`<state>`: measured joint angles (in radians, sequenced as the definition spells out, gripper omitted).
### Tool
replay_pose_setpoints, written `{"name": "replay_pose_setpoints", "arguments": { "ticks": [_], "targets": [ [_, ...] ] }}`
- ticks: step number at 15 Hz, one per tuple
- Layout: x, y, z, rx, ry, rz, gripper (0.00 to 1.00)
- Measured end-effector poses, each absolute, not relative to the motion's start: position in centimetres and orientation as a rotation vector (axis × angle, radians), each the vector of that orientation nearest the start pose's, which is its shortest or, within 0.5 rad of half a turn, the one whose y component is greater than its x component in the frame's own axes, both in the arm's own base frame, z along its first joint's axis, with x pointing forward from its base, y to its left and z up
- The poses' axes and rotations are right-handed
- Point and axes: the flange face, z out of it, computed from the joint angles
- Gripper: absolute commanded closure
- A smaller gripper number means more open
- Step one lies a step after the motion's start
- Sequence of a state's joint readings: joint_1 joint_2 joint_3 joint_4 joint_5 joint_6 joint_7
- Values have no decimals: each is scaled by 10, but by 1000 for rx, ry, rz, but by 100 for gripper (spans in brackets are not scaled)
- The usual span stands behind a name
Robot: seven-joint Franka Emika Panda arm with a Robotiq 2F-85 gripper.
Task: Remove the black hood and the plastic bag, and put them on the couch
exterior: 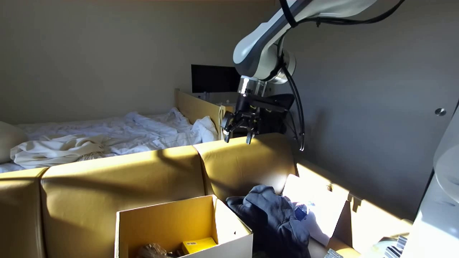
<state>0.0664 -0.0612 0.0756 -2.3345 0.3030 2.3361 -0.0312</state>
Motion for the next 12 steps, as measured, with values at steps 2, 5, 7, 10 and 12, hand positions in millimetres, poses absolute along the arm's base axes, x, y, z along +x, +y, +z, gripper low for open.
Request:
{"name": "replay_pose_setpoints", "arguments": {
  "ticks": [2, 5, 7, 10, 12],
  "targets": [
    [476, 122, 363, -2923, -97, -32, 0],
    [449, 189, 352, -2923, -301, 0, 0],
    [435, 231, 341, -2929, -395, -16, 0],
    [430, 278, 316, -2934, -453, -106, 0],
    [435, 293, 296, -2941, -469, -108, 0]
  ]
}}
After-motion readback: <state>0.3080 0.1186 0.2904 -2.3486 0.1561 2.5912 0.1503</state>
